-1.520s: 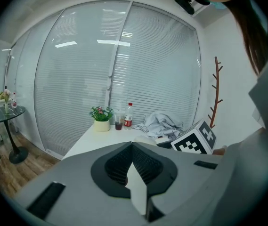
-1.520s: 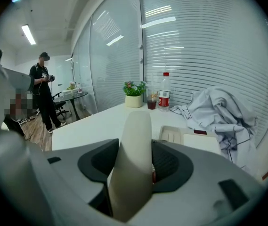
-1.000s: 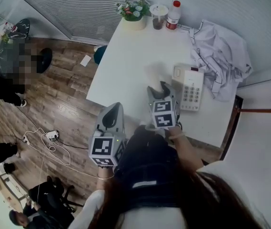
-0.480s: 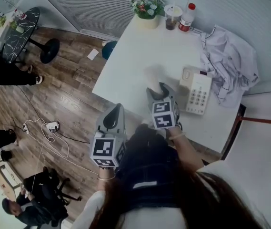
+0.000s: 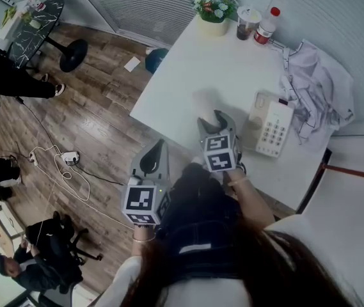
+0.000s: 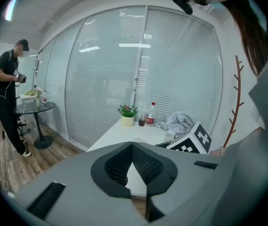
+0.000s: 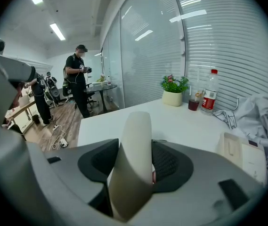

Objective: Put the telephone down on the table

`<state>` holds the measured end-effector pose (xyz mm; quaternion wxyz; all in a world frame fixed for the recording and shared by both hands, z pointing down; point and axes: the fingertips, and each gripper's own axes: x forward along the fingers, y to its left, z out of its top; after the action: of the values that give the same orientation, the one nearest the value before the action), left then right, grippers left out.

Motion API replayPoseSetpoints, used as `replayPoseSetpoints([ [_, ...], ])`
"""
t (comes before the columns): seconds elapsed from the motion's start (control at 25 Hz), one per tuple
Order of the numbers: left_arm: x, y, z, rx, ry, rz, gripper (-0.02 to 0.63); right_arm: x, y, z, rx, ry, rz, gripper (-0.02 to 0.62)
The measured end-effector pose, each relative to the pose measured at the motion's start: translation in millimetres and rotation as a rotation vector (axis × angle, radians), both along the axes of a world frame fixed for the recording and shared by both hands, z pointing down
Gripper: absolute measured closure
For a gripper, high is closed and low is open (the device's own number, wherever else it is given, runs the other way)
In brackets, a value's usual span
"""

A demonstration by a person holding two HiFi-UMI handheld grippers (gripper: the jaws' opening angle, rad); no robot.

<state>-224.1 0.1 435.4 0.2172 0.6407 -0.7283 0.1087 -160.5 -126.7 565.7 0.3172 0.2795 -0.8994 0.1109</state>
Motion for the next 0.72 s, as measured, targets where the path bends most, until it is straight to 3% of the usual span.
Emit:
replayPoseSetpoints([
  [0.72, -4, 18, 11, -0.018, 0.009, -0.033, 0.609, -15, 12, 20, -0.006, 0.025, -0.075, 0.377],
])
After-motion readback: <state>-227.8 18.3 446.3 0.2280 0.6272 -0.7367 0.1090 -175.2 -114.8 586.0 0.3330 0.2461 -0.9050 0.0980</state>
